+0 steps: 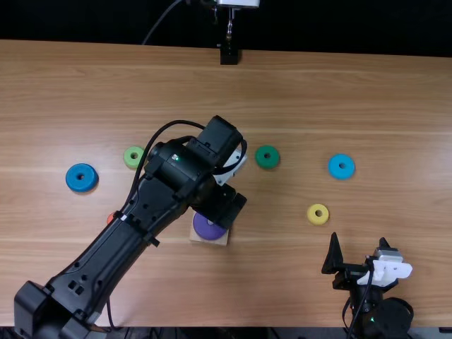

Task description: Build the Hanoi tower: stack the rings onto the peg from bottom to top in this color order: purple, dark blue, light blue, dark green, light green, yellow, orange.

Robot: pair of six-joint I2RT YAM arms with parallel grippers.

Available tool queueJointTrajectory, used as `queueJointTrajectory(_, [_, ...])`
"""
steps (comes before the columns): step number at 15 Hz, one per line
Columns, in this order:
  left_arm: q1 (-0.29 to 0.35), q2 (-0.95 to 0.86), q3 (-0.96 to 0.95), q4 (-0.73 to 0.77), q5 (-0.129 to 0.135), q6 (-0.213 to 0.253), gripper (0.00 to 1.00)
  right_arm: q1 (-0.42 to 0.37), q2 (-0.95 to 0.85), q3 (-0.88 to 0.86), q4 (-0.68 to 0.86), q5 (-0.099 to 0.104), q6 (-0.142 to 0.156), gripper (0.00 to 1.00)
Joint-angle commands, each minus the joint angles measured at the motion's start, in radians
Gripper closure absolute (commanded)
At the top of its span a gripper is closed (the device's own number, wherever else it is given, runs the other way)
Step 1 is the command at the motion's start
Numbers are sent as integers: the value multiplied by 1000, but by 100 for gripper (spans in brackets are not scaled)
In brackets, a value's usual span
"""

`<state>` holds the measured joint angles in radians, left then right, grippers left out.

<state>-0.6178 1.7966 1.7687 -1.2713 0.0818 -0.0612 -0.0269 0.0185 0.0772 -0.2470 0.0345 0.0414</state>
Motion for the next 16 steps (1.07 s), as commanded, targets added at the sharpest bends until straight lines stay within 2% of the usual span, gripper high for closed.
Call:
queueJointTrajectory(1, [59, -37, 61, 32, -3, -11, 0, -10, -19, -63, -69, 13, -1, 0])
queueJointTrajectory(4, [165, -117, 63, 152, -8, -11, 0, -10, -19, -63, -69, 13, -1, 0])
queueJointTrajectory(6, [279, -180, 41, 189, -12, -11, 0, -10, -19, -63, -69, 13, -1, 0])
queueJointTrajectory(9, [460, -287, -138, 189, -23, -9, 0, -10, -19, -63, -69, 13, -1, 0])
queueJointTrajectory(14, [751, -396, -414, 191, -19, 12, 0, -10, -19, -63, -69, 13, -1, 0])
queueJointTrajectory(15, [790, -396, -448, 189, -19, 13, 0, -10, -19, -63, -69, 13, -1, 0])
queueJointTrajectory(16, [819, -384, -463, 178, -21, 37, 0, -10, -19, -63, -69, 13, -1, 0])
